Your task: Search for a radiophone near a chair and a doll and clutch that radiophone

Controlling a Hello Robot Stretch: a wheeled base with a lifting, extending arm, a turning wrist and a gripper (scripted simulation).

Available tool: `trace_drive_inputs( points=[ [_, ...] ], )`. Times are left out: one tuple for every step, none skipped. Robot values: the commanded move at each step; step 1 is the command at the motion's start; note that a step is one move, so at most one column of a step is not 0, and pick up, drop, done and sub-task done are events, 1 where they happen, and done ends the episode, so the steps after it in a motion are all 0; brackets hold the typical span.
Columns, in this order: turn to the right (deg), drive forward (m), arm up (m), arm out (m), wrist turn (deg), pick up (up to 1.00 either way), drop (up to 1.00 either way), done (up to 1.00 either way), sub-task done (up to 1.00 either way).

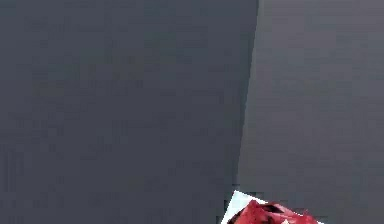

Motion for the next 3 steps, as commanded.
trace_drive_inputs(
  points=[
    [45.0,0.00,0.00,0.00,0.0,0.00,0.00,0.00,0.00],
    [45.0,0.00,0.00,0.00,0.0,0.00,0.00,0.00,0.00],
    [9.0,0.00,0.00,0.00,0.0,0.00,0.00,0.00,0.00]
  ],
)
